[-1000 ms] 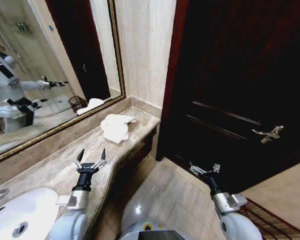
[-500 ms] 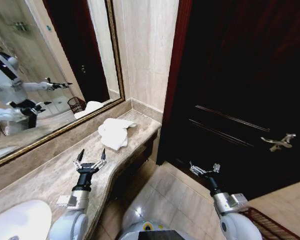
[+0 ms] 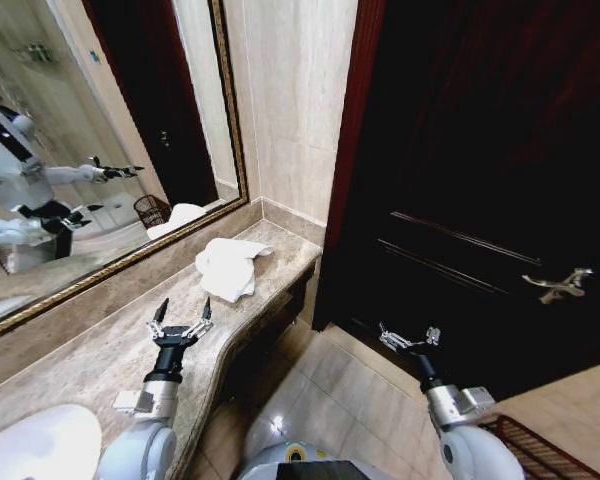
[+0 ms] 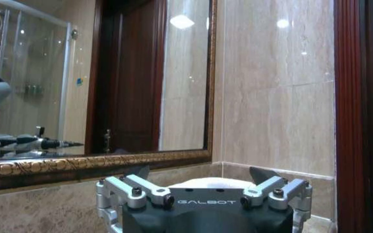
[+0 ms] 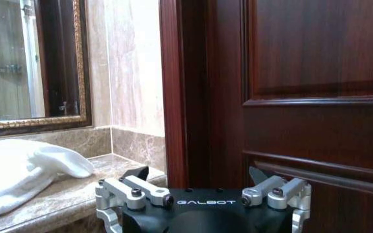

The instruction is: Discard the used towel into the hamper.

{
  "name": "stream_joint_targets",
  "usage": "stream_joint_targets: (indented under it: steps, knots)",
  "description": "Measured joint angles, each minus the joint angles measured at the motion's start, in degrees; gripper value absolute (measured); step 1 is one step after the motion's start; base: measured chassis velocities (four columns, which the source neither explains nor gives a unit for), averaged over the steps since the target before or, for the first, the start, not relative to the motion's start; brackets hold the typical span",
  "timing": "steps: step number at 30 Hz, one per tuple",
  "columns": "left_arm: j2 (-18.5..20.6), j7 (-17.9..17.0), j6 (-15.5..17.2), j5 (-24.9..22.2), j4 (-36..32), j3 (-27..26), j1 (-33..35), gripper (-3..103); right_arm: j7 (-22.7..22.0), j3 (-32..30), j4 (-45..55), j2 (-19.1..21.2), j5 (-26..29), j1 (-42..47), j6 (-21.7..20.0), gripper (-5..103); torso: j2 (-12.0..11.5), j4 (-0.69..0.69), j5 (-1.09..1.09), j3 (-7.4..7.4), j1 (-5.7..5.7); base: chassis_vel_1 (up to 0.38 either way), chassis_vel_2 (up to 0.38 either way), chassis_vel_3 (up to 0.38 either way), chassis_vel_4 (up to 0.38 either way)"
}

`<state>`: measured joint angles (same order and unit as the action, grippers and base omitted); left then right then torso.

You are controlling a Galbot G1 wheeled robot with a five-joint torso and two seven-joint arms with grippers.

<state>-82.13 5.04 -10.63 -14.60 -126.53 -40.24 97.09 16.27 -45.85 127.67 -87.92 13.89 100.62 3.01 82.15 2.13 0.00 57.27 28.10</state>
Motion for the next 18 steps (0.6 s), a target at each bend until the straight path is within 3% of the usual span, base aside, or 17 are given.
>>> stream_joint_targets:
  steps: [18]
  knots:
    - [0.0, 0.0, 0.0, 0.0, 0.0, 0.0, 0.0, 100, 0.0, 0.0, 0.0, 0.0, 0.0, 0.0, 0.0, 100, 0.0, 0.00, 0.00, 0.00, 0.00, 0.000, 0.000, 0.000, 0.000]
